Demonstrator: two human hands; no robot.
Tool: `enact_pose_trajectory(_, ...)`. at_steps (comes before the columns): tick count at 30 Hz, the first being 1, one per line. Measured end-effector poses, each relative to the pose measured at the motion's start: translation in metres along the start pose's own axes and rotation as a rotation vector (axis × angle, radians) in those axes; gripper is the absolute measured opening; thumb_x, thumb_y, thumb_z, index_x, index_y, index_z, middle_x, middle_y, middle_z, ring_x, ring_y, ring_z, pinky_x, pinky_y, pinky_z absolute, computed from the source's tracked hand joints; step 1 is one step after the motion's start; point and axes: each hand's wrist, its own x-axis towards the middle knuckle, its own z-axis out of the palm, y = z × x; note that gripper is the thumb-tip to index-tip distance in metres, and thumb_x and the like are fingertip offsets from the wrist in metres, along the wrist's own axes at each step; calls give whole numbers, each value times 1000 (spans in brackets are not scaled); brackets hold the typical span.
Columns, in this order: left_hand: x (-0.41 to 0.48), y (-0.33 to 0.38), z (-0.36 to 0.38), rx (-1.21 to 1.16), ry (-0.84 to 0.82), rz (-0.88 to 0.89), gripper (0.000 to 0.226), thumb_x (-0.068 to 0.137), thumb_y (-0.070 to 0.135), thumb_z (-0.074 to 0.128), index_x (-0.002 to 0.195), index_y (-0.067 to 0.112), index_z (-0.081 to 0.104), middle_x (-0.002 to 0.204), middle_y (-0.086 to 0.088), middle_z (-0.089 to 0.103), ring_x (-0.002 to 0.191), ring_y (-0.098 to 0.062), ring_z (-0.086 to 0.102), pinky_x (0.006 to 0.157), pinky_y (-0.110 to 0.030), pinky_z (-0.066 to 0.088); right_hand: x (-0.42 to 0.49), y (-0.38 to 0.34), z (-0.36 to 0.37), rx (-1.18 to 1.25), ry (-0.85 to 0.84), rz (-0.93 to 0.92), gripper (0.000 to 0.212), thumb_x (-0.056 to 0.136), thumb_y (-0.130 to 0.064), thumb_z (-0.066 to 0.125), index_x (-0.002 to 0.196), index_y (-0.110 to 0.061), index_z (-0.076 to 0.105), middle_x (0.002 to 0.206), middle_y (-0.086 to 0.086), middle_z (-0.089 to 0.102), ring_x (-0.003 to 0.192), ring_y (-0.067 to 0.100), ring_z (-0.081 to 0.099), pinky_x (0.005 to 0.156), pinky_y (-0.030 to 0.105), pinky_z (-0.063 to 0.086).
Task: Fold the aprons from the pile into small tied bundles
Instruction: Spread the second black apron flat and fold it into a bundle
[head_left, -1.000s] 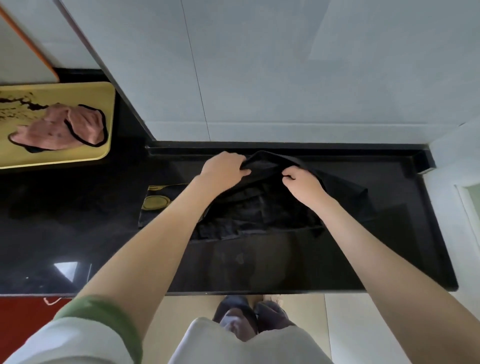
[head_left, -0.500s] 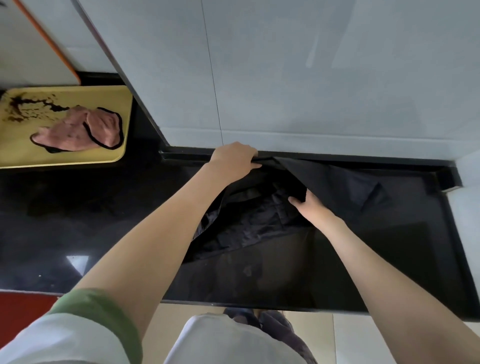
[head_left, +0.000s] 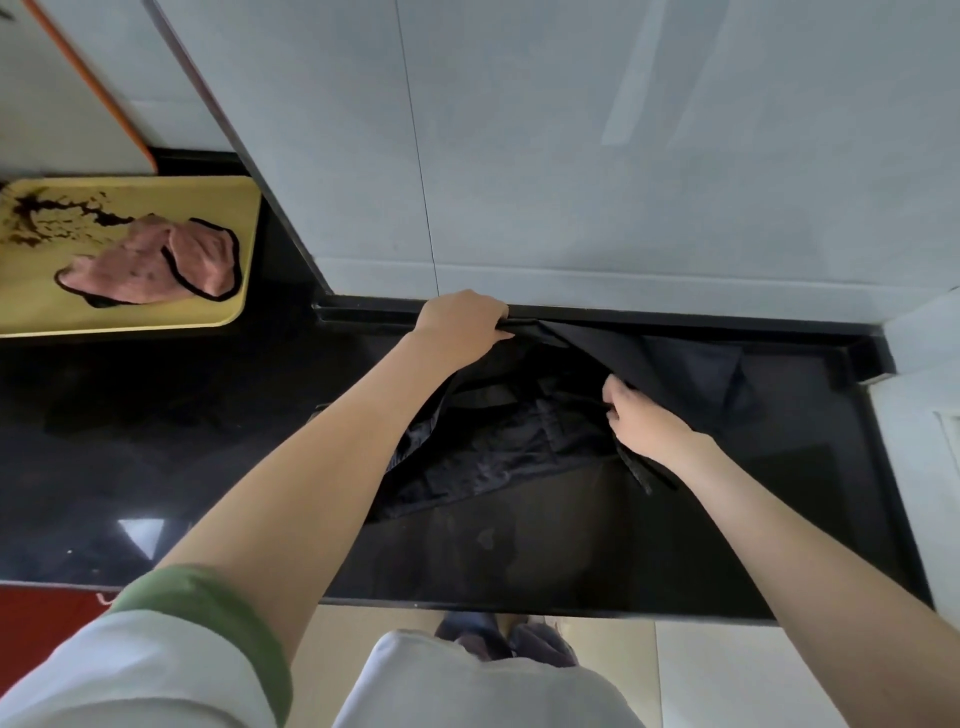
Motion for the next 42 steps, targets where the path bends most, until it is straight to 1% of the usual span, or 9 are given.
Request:
enact_pose_trajectory(3,1,2,-1,-2,17,-11,33,100,43,42,113,18,58,104,-5,61,96,-27,58,72,-31,41,-17,-4,-2,21,-117,-32,25,101,-19,40,125,-11,43,99,14,63,85,27,59,74,35,43)
enact_pose_trajectory(11,-7,17,0,83,13,41,37,97,49,44,112,17,56,93,-3,58,86,-26,57,74,-34,46,-14,-38,10,114,-28,142,78,94,-40,57,149,-3,16,149,22,34,132,35,43,101,41,41)
enact_pose_trajectory(15,-12,21,7,110,38,54,25,96,33,46,108,14,55,79,-1,50,76,-26,53,69,-34,47,-13,-56,21,124,-95,96,33,99,-18,45,127,-3,41,113,18,59,108,37,58,82,39,47)
enact_pose_trajectory(18,-12,21,11,123,63,51,20,94,24,45,107,13,55,69,2,41,73,-26,50,63,-32,41,-32,-70,27,120,-195,-50,5,95,-14,43,97,-10,44,84,3,48,83,28,52,68,34,39)
enact_pose_trajectory(23,-12,25,12,169,79,62,20,97,25,43,109,12,52,67,2,37,69,-24,47,60,-32,36,-56,-85,36,67,-494,-288,16,89,-19,45,74,-15,40,89,3,43,94,30,51,77,40,43)
enact_pose_trajectory(30,-21,32,23,124,-13,74,61,82,72,49,106,17,54,72,4,45,73,-21,53,64,-32,43,-43,-107,41,162,-72,-26,72,84,-57,59,128,-4,39,123,9,47,117,28,45,93,38,41)
enact_pose_trajectory(36,-25,27,29,87,-38,157,71,84,77,37,118,17,55,90,0,61,90,-24,61,70,-32,43,-57,-132,59,44,-110,-209,22,98,-21,45,112,-5,52,119,11,55,114,28,47,88,34,40)
enact_pose_trajectory(39,-34,31,31,-79,-209,166,66,89,72,30,124,22,55,85,9,60,90,-19,58,75,-31,41,-73,-138,56,66,-280,-383,20,96,-30,47,89,-12,52,105,5,55,106,22,47,87,34,40)
enact_pose_trajectory(42,-38,26,45,-405,-288,61,67,93,68,19,111,18,60,91,-1,65,94,-21,60,81,-35,43,-77,-126,36,351,-334,-319,27,93,-36,49,80,-13,56,83,-1,61,82,17,57,73,36,47)
